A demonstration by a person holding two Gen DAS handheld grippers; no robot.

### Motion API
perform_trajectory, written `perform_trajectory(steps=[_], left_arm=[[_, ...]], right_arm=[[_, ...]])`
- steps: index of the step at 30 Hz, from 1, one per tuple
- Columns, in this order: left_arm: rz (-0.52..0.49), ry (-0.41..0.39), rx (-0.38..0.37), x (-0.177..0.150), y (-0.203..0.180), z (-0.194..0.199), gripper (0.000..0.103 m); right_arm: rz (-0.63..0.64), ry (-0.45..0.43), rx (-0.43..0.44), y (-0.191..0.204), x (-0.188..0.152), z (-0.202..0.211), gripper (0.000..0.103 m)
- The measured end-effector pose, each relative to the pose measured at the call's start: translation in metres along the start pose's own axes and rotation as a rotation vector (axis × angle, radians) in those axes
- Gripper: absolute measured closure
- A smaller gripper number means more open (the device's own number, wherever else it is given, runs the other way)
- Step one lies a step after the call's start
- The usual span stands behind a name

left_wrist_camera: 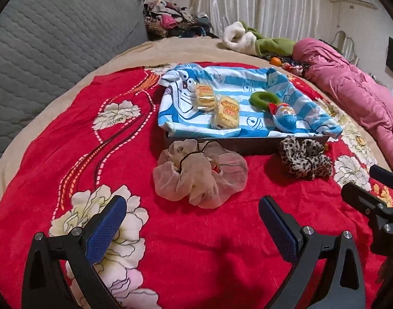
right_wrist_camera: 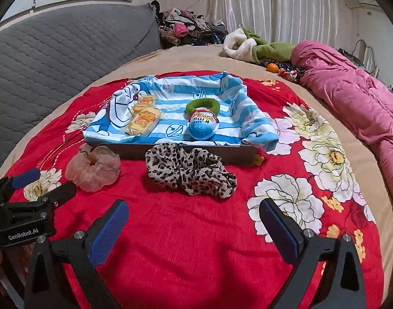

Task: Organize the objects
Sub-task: 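Move left tool toward pink sheer scrunchie while right tool approaches leopard-print scrunchie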

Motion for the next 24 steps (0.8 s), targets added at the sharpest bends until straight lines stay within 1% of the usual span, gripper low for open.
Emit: perform_trajectory(steps=[6,20,24], left_arm=[[0.014,0.015,-0.005,-0.002,-0.001,-0.017,0.001],[0.025,0.019,-0.011,0.002,-0.001,-0.042,0.001],[0.01,0.023,-0.019,0.004,-0.004,-0.047,0.001]], right_arm=[[-0.008,0.003,-0.007,-0.005,0.0,-0.014,0.001],[-0.016,0.027,-0.015,-0.011,-0.001,-0.041,0.001],[-0.012,0.03,-0.016,-0.01,0.0,-0.046,0.001]])
Point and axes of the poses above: each gripper's, at about its wrist camera, not at the fingertips, and z roughly against the way its jaws point, y to its left, x to its top, the point moved 8 cm from there along -z, roughly the way its jaws point, and after that the axes turned 11 degrees about -y, right-handed, at the moved point
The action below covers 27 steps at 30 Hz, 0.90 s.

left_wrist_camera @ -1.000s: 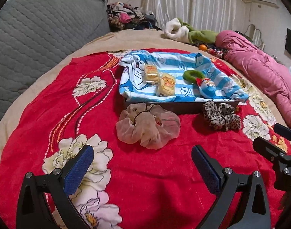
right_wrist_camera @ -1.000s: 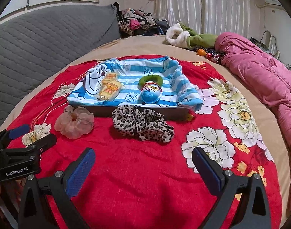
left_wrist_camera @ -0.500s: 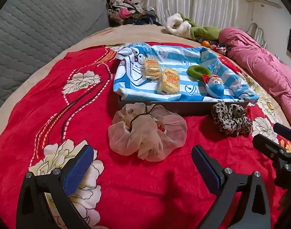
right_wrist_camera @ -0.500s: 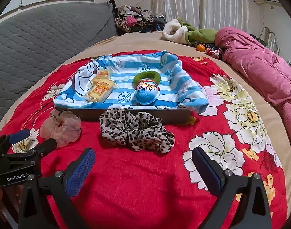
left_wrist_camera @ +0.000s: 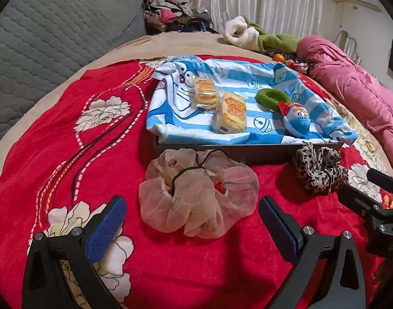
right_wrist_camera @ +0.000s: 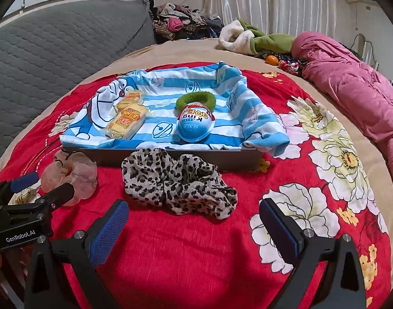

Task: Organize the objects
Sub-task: 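Move left tool toward pink sheer scrunchie while right tool approaches leopard-print scrunchie, then close left tool on pink scrunchie while right tool closes on leopard scrunchie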

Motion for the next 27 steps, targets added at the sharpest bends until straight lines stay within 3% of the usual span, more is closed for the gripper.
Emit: perform_trajectory(steps=[23,25,27], left_arm=[[0.003,0.015,-0.015,0.006,-0.009,-0.035,0.001],[0.007,0.016,-0.023,0.006,-0.01,-0.036,0.005],[0.008,0.015,-0.035,0.006,-0.011,-0.036,0.021]], right_arm=[[0.047,0.059,0.003,0.009,-0.003,-0.046,0.002],[0.047,0.066,0.009,0.01,-0.004,-0.05,0.01],[0.047,0.071,0.013,0.01,-0.004,-0.052,0.019]])
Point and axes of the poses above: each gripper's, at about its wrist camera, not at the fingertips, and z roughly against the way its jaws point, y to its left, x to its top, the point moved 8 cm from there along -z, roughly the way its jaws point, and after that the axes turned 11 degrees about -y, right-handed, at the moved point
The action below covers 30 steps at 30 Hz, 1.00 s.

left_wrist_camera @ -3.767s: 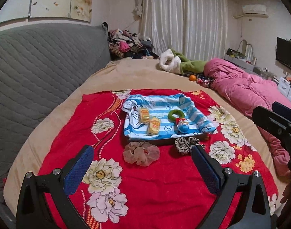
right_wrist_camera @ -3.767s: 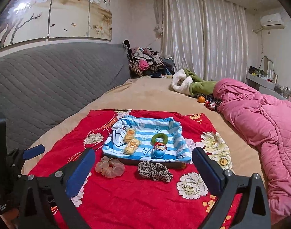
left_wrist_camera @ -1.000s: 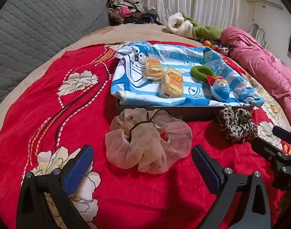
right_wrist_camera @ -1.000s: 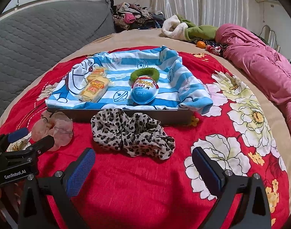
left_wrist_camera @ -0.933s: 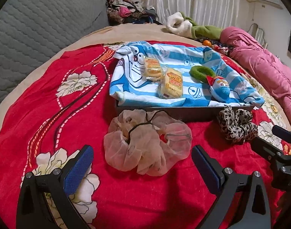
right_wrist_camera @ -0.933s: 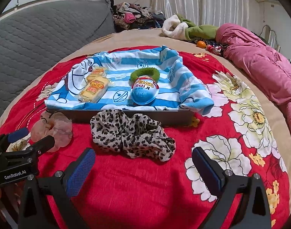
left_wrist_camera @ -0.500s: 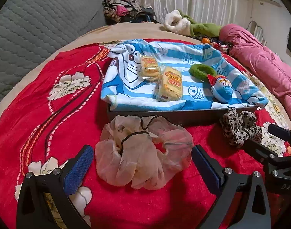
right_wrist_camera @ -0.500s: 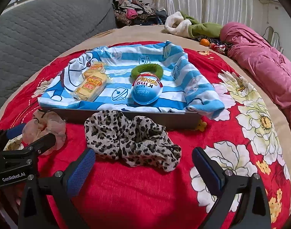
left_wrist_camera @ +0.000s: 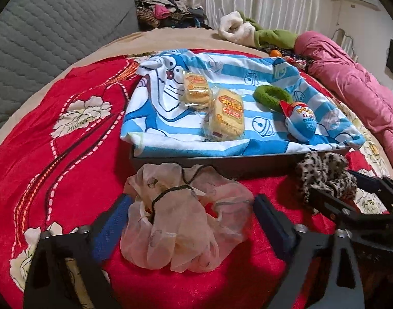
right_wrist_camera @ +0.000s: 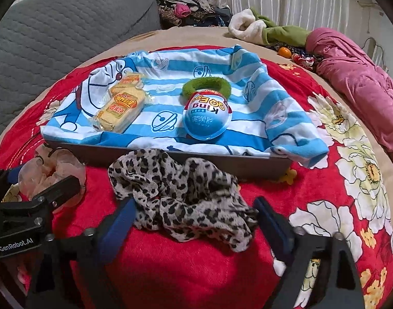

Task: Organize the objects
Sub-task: 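Close left tool on pink scrunchie while right tool closes on leopard scrunchie, then lift pink scrunchie with left tool while right tool lifts leopard scrunchie over tray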

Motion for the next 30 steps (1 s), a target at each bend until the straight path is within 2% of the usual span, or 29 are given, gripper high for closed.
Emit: perform_trajectory(steps=[2,4,7,8,9,12,14,19,30], left_arm=[[-0.003,0.008,0.002,-0.001,0.0,-0.001,0.032],[-0.002,0.022,-0.003,-0.003,0.0,-0.003,0.036],[-0.001,0.037,-0.014,-0.006,-0.002,-0.002,0.053],[-0.003,0.043,-0.021,-0.007,-0.003,-0.002,0.064],[-0.002,0.05,-0.025,-0.008,-0.003,-0.002,0.07],[0.012,0.072,-0.049,-0.011,-0.005,-0.002,0.082],[0.015,0.074,-0.058,-0.011,-0.006,0.0,0.085],[0.014,0.068,-0.08,-0.009,-0.01,0.008,0.088],[0.003,0.014,-0.069,0.004,-0.014,0.045,0.089]], right_arm=[[0.002,0.004,0.005,0.001,0.0,-0.001,0.027],[0.005,0.012,0.012,0.002,-0.001,-0.003,0.033],[0.008,0.006,0.03,0.006,0.001,-0.002,0.047],[0.011,0.005,0.038,0.008,0.001,-0.001,0.054],[0.013,0.011,0.049,0.01,0.001,-0.002,0.056],[0.009,0.019,0.085,0.016,0.0,-0.001,0.067],[0.005,0.017,0.1,0.018,-0.001,0.001,0.072],[-0.036,0.002,0.129,0.018,-0.001,0.012,0.076],[-0.068,-0.061,0.143,0.015,0.008,0.047,0.079]])
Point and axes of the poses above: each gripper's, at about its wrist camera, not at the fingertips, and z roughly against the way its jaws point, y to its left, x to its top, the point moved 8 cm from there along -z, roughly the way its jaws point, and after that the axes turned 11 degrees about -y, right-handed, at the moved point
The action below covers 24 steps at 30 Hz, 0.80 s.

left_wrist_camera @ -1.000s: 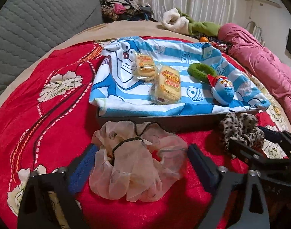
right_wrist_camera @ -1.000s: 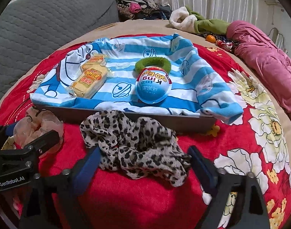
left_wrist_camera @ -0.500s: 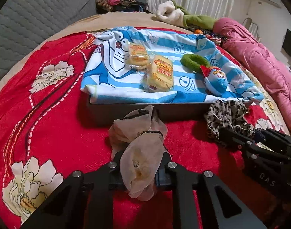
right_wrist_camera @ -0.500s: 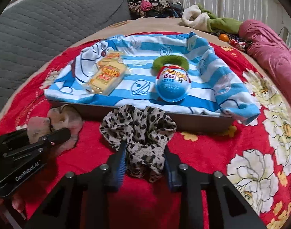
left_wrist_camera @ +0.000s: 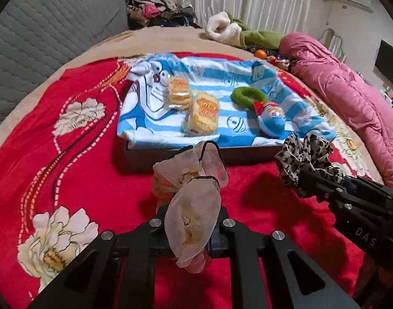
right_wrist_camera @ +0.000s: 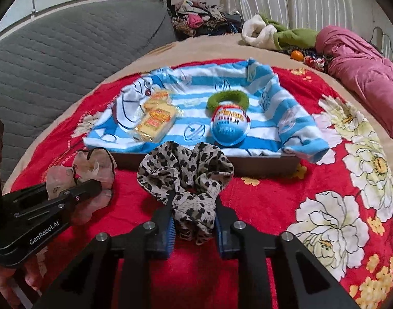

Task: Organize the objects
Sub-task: 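Lift pink scrunchie with left tool while right tool lifts leopard scrunchie over tray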

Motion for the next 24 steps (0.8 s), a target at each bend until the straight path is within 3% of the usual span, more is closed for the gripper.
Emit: perform_trajectory(steps=[24], left_arm=[[-0.054,-0.21,0.06,0.078,-0.022,0.13,0.088]], right_arm=[[0.062,-0.254,-0.023,0.032,0.089,0.132,0.079]])
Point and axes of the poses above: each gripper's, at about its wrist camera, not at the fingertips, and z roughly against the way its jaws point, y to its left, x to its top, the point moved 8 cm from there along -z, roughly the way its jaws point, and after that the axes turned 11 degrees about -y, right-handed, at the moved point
